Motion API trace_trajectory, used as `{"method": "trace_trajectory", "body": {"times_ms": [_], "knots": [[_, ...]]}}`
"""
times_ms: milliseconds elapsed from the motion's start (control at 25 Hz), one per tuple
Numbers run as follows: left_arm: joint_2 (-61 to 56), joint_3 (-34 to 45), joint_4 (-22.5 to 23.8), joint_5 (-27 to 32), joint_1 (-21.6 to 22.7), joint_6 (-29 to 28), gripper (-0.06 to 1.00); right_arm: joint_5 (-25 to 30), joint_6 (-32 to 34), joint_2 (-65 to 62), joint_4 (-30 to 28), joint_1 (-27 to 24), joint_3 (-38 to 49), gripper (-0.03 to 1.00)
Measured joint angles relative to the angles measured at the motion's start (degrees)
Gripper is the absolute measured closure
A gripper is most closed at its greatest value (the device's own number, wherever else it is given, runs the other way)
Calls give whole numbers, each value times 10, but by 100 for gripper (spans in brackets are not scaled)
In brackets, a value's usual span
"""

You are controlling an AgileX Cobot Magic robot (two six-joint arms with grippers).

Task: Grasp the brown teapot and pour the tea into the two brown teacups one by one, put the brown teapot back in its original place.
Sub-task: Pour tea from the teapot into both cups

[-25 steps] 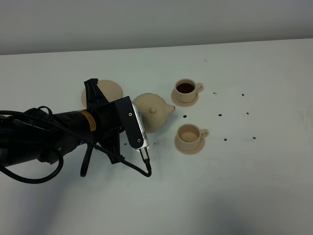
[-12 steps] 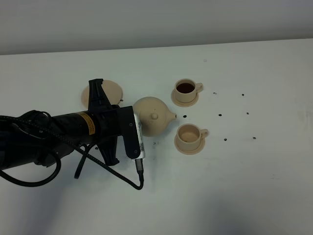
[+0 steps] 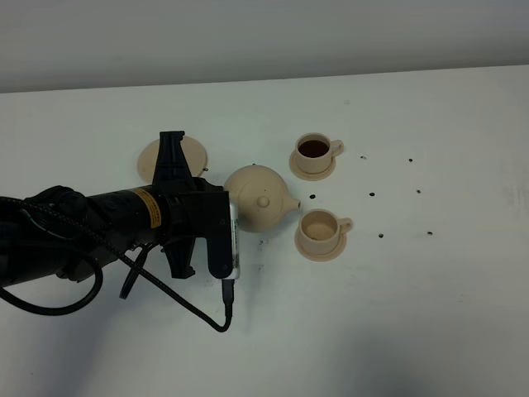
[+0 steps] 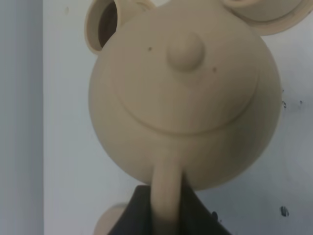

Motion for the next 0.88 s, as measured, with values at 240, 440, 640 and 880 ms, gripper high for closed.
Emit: {"method": "trace_trajectory", "body": {"times_ms": [240, 440, 640, 880], "knots": [[21, -16, 7, 2, -3, 4, 86, 0, 0, 0, 0, 0, 0, 66], [35, -29, 10, 7, -7, 28, 86, 0, 0, 0, 0, 0, 0, 66], [47, -39, 17, 9, -7, 41, 86, 0, 0, 0, 0, 0, 0, 66], [62, -58, 20, 11, -7, 46, 86, 0, 0, 0, 0, 0, 0, 66]]}}
